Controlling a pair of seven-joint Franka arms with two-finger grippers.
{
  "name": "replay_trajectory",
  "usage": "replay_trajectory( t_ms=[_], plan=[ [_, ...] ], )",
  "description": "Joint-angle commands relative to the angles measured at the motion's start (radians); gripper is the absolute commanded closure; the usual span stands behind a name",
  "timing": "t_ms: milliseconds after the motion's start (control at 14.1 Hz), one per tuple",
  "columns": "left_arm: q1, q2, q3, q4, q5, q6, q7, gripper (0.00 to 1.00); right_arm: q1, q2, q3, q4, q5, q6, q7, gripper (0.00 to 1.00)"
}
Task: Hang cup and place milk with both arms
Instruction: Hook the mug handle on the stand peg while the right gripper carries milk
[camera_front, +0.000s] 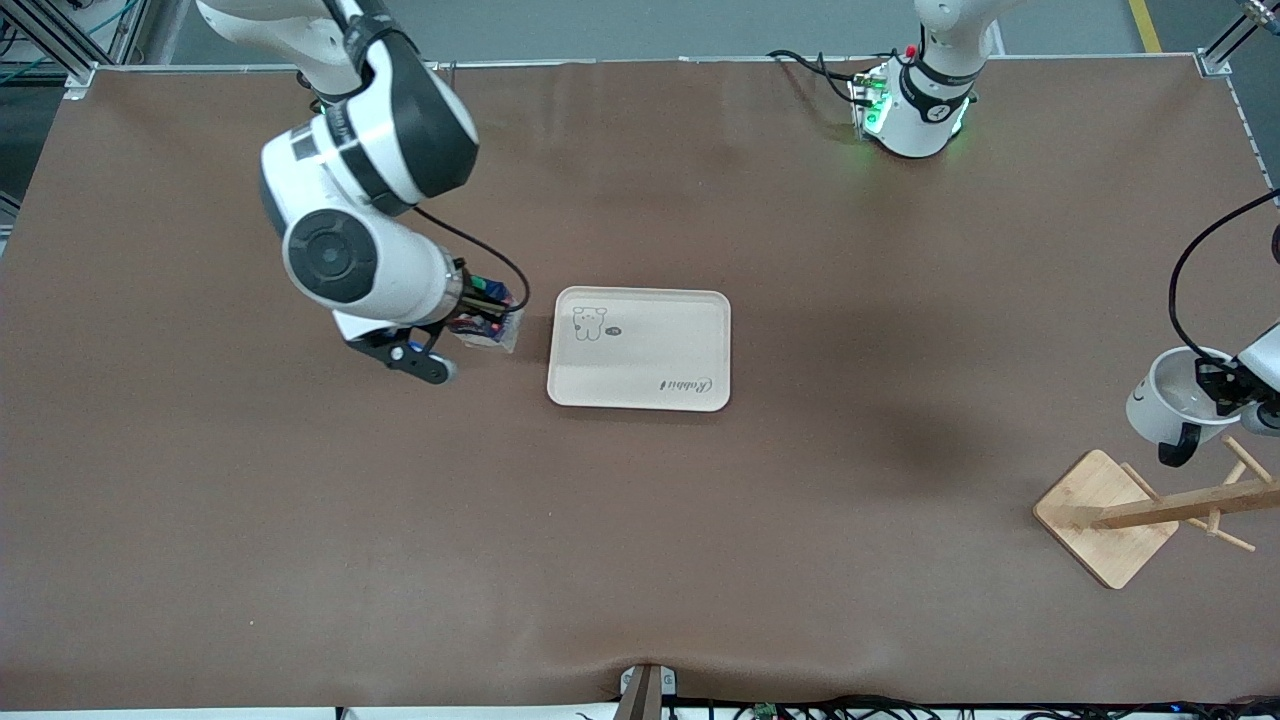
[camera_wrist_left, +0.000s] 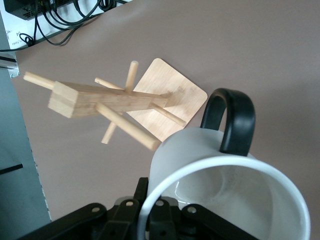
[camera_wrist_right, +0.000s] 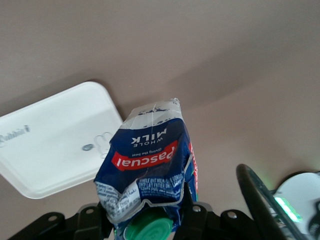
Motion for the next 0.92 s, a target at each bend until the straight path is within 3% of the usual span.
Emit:
replay_trajectory(
  t_ms=[0, 141, 354, 848],
  plan=[
    [0.037, 0.037, -0.009, 0.053, -0.028, -0.021, 0.059, 1.00, -0.142, -0.050, 0.015, -0.010, -0.011, -0.052, -0.213, 1.00],
    [0.047, 0.048, -0.009, 0.062, -0.048, -0.021, 0.061, 1.00, -0.238, -0.073, 0.013, -0.027, -0.024, -0.061, -0.351, 1.00],
    [0.050, 0.056, -0.009, 0.062, -0.053, -0.021, 0.061, 1.00, -0.370, -0.079, 0.013, -0.075, -0.165, -0.040, -0.453, 1.00],
    [0.074, 0.087, -0.004, 0.102, -0.082, -0.018, 0.078, 1.00, -0.550, -0.137, 0.013, -0.336, -0.176, 0.231, -0.717, 1.00]
  ],
)
